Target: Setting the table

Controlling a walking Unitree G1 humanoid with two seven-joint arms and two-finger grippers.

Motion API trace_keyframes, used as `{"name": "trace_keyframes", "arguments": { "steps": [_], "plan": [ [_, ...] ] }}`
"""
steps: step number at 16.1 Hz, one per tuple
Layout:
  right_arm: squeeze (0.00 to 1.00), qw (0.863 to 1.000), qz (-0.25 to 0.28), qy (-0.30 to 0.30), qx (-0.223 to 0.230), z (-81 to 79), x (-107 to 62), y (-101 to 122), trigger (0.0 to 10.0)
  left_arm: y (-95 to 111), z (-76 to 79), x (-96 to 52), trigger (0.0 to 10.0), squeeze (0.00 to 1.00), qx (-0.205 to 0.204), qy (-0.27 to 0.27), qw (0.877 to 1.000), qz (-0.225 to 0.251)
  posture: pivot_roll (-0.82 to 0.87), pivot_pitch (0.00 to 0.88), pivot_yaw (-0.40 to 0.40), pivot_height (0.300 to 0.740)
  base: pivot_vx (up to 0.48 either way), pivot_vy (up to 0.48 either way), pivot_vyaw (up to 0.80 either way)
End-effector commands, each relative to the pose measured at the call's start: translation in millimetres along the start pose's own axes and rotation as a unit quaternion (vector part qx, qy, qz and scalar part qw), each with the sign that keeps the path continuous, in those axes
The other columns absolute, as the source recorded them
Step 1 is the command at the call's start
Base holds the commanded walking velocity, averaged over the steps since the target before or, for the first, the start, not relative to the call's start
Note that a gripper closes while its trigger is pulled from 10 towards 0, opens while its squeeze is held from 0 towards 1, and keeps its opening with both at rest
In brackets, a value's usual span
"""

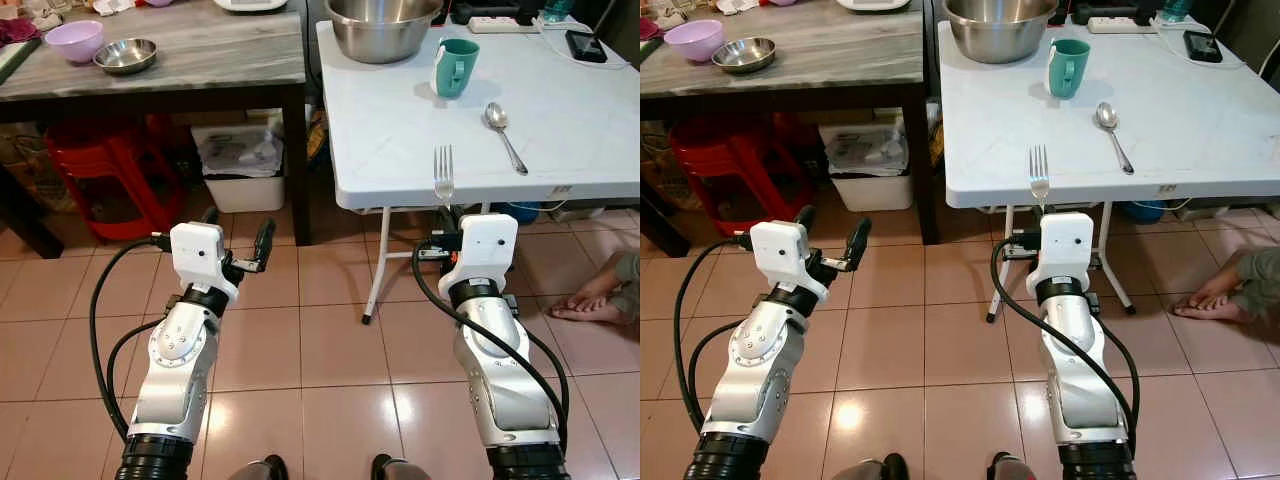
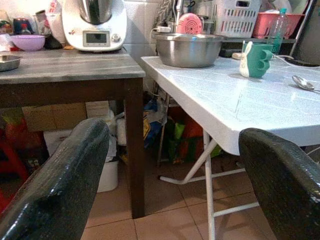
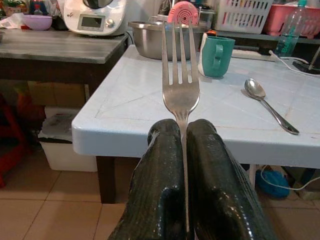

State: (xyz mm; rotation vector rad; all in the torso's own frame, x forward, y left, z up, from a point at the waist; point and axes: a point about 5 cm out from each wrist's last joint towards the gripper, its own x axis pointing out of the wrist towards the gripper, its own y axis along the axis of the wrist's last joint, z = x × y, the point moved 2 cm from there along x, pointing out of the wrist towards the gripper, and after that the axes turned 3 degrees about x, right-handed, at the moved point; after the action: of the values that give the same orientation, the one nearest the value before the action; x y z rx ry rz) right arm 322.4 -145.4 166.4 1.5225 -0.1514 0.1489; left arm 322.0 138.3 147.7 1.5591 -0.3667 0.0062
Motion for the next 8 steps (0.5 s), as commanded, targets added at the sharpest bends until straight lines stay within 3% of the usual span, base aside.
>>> {"name": "trace_keyframes", "arguments": {
  "steps": [1,8],
  "plan": [
    [0.0,1.0,0.011,-0.001,0.001,0.2,0.3,4.8,10.0,3.4,0.8,-1.2,10.0,0.0,-0.001,-0.009,1.0,0.006,-0.11,0.171,0.04,0.74,0.428,0.0,0.0],
    [0.0,1.0,0.009,-0.002,0.007,-0.3,1.0,4.4,10.0,3.1,2.7,-1.1,10.0,0.0,-0.005,-0.013,1.0,0.005,-0.11,0.172,0.039,0.74,0.472,0.0,0.0]
  ]
}}
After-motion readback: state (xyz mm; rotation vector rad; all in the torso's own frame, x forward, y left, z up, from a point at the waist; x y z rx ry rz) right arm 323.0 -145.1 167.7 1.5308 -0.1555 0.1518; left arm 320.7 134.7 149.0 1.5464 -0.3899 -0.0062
